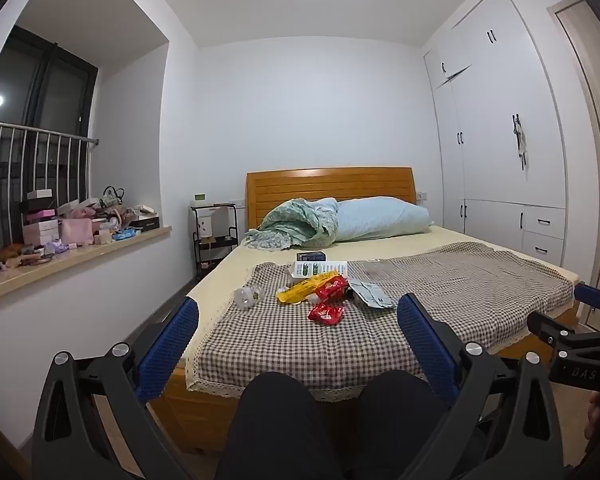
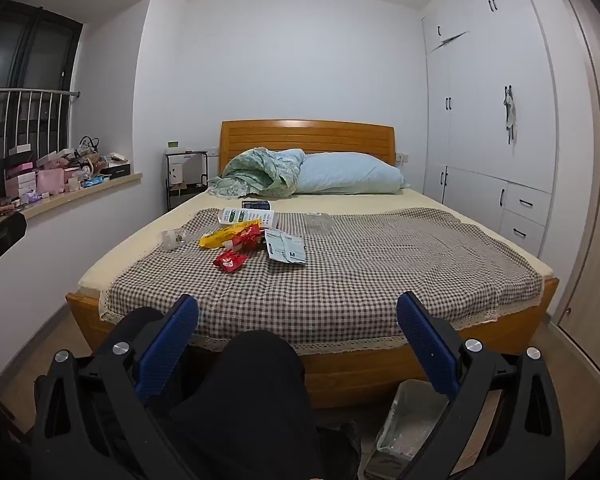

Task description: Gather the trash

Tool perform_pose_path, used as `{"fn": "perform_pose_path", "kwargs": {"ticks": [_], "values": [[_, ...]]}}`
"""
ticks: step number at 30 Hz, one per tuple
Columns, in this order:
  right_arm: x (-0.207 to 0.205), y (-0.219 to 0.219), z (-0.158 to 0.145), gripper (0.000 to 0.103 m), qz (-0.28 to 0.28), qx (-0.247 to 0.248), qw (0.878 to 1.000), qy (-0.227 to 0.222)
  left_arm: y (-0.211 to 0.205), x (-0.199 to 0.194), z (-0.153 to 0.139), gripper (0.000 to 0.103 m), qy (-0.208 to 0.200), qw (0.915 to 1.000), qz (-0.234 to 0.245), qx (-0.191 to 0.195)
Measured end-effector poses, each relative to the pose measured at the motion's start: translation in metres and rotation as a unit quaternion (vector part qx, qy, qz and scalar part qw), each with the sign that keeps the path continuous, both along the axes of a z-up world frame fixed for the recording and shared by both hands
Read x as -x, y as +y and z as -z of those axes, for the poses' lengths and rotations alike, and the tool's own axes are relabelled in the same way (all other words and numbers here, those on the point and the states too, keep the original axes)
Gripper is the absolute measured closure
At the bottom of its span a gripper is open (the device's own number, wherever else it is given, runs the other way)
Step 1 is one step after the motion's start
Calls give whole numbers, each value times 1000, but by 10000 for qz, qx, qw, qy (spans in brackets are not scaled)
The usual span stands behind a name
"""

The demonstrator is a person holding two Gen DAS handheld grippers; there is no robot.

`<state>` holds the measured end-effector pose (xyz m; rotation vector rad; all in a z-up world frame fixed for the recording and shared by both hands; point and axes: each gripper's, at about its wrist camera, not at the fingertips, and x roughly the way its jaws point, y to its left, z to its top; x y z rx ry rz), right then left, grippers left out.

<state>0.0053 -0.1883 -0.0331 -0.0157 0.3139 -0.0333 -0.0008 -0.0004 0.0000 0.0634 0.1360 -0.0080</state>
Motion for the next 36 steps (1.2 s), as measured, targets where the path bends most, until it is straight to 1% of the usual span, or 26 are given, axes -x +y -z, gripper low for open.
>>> {"fn": "perform_pose_path", "kwargs": {"ticks": [6,14,15,21,26,36], "values": [[0,0,0,8,16,-19,10000,3,1,-1,1,7,48,10000,52,0],[5,-5,-2,8,20,1,10000,-58,8,1,-4,7,18,10000,-9,51],[6,-5,-2,8,24,3,10000,-60,0,-2,-4,7,34,10000,-11,2],[2,0,-1,8,60,19,10000,-70,2,-3,-1,7,30,10000,-1,10],[2,6,-1,8,117,165,9998,-90,1,-3,0,7,23,10000,-3,-4],[3,0,-1,8,63,107,9998,-122,2,-1,2,7,4,10000,-12,-13]]}}
